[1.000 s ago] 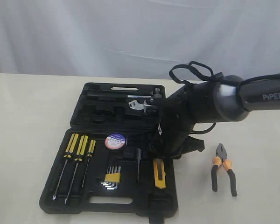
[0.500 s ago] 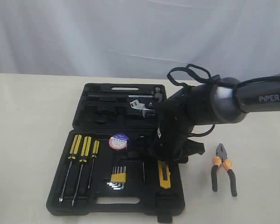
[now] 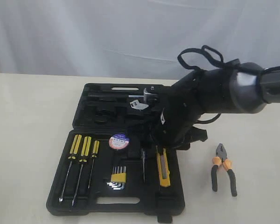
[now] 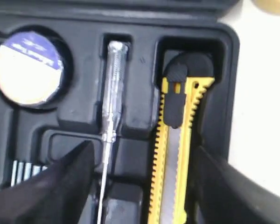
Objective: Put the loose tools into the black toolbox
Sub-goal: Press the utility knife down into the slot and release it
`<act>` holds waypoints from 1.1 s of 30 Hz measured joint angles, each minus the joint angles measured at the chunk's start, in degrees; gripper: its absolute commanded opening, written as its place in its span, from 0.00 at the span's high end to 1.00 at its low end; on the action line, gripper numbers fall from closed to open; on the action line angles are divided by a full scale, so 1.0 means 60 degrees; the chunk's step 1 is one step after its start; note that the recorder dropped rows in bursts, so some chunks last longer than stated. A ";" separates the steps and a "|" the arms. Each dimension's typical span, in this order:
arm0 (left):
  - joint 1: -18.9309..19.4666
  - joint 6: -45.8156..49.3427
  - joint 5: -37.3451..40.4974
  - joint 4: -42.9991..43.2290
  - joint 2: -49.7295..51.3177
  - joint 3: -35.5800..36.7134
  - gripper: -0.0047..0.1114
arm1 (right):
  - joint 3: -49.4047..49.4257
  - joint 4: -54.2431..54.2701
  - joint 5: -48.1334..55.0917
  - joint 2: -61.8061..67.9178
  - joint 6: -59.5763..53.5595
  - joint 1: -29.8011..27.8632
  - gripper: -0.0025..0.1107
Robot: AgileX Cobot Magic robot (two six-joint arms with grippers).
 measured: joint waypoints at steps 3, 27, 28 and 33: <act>0.0000 0.0000 0.0000 0.0000 0.0000 0.0000 0.96 | 0.0000 -0.0039 0.0120 -0.0289 -0.0530 0.0000 0.72; 0.0000 0.0000 0.0000 0.0000 0.0000 0.0000 0.96 | 0.0776 -0.0260 0.0192 0.0237 -0.3035 0.0000 0.98; 0.0000 0.0000 0.0000 0.0000 0.0000 0.0000 0.96 | 0.0776 -0.0260 0.0149 0.0275 -0.3029 0.0000 0.98; 0.0000 0.0000 0.0000 0.0000 0.0000 0.0000 0.96 | 0.0776 -0.0297 -0.0028 0.0359 -0.3072 -0.0017 0.98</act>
